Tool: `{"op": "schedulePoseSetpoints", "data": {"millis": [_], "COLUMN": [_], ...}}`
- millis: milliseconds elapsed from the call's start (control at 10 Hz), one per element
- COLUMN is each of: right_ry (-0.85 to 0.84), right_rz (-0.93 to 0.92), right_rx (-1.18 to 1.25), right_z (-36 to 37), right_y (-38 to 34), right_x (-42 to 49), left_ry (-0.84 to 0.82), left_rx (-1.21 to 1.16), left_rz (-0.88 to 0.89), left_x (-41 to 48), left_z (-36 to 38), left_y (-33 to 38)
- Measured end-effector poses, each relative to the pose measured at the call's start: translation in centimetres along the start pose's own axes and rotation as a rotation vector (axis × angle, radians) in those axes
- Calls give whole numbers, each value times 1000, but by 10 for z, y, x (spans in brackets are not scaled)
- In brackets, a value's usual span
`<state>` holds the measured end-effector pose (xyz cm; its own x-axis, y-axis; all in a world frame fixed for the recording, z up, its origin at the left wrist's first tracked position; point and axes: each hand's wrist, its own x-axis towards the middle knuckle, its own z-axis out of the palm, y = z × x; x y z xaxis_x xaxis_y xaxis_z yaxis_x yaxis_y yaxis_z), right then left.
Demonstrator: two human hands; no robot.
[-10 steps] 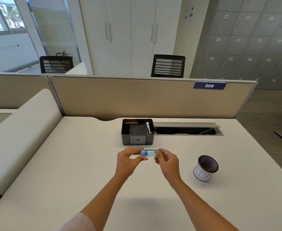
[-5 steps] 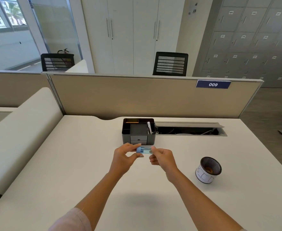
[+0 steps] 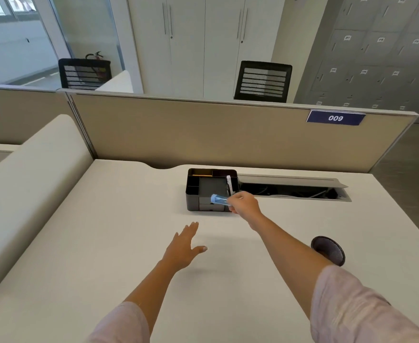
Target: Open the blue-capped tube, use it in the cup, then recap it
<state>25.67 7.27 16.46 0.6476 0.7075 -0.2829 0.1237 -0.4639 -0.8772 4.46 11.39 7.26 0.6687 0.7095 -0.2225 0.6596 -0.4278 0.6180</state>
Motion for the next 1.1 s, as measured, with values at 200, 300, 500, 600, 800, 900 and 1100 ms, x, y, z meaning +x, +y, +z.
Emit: {"op": "schedulePoseSetpoints", "data": {"millis": [200,300,500,600,800,900,1100], "right_ry": [35,50,27,-16,-91,-112,-84], "right_rz": [-109,-130,-191,-227,-251,-287,-390], "right_rx": [-208,-268,-353,-458,-657,-678,-599], "right_z": [9,16,34,39,45,44,37], "right_y": [-4,-3,-4,-2,6,6,8], "right_x": [39,56,78,84,89,85,77], "left_ry": [-67,-98,-226,-252,-241,-248,-270], "left_rx": [130,167,227,237,240,240,286], "left_rz": [-13,-30,-101,-122,-129,-135,-139], "left_x": [8,10,12,13,10,10,9], "left_z": [16,18,23,23,23,19,15], "left_y": [-36,-50,-59,-56,-51,-46,-38]}}
